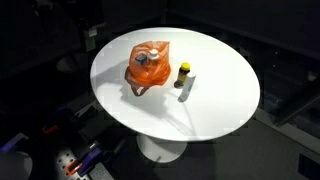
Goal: Put the white bottle in the plastic bag
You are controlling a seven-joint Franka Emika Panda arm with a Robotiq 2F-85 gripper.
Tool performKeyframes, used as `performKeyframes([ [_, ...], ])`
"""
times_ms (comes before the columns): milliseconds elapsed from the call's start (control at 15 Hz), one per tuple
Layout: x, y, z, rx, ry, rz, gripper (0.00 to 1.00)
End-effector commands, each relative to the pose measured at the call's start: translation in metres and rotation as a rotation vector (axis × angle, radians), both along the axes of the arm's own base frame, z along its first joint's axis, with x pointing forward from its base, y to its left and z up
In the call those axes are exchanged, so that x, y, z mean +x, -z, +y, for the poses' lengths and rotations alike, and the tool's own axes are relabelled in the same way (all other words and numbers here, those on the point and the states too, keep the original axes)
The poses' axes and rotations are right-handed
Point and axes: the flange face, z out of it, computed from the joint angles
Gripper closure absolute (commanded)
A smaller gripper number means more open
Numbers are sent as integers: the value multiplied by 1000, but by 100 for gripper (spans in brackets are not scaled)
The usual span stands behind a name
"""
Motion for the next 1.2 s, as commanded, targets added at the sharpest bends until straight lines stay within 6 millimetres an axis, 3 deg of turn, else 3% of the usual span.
performKeyframes([
  [0,0,-1,0,0,0,-1,0],
  [333,9,-7,-1,-18,18,-14,0],
  [600,28,-18,-2,-36,38,-63,0],
  [933,68,-28,-15,-80,123,-145,0],
  [1133,99,-25,-36,-106,194,-203,0],
])
